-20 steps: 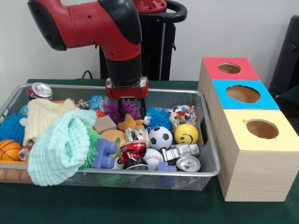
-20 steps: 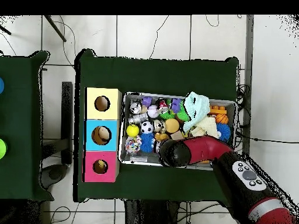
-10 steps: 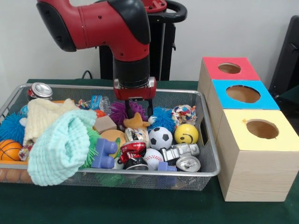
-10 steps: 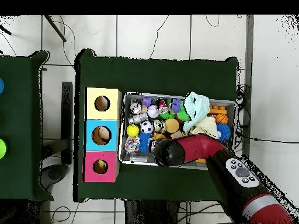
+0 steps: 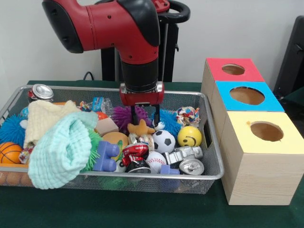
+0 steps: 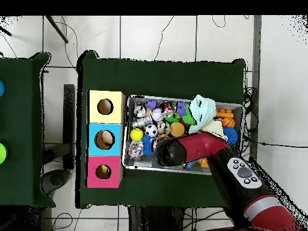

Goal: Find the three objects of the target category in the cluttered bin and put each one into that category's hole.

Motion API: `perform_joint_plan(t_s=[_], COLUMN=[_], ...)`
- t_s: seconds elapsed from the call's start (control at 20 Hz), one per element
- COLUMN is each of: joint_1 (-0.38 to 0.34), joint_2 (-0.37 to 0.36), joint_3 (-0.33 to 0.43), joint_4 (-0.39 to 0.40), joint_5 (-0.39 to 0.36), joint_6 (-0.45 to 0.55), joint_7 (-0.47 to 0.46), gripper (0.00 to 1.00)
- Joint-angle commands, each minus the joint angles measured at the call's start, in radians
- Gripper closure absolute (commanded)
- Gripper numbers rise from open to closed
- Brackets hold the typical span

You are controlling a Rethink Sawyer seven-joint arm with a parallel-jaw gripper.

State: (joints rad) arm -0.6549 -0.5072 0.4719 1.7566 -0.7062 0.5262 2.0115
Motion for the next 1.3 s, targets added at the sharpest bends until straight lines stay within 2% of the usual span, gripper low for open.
perform_joint_plan(t_s=[0.05, 0.25, 0.4, 0.55, 0.7, 0.75, 0.85, 0.9, 1.05, 1.15, 1.3], joint_1=[0.033, 0.02, 0.006, 0.011, -0.006, -0.008, 0.005, 0.013, 0.023, 0.027, 0.032], joint_2=[0.09, 0.159, 0.225, 0.242, 0.248, 0.247, 0.24, 0.239, 0.216, 0.19, 0.108], joint_3=[0.056, 0.071, 0.1, 0.098, 0.108, 0.109, 0.092, 0.088, 0.079, 0.072, 0.06], joint_4=[-0.196, -0.289, -0.396, -0.425, -0.408, -0.404, -0.404, -0.413, -0.4, -0.371, -0.28], joint_5=[0.031, 0.029, 0.029, 0.009, -0.01, -0.018, -0.021, -0.012, -0.003, 0.003, 0.022], joint_6=[0.102, 0.127, 0.19, 0.187, 0.13, 0.116, 0.097, 0.147, 0.173, 0.176, 0.181], joint_7=[-0.121, -0.17, -0.257, -0.249, -0.222, -0.206, -0.16, -0.176, -0.162, -0.139, -0.088], gripper=[0.0, 0.0, 0.0, 0.0, 0.0, 1.0, 1.0, 1.0, 1.0, 1.0, 1.0])
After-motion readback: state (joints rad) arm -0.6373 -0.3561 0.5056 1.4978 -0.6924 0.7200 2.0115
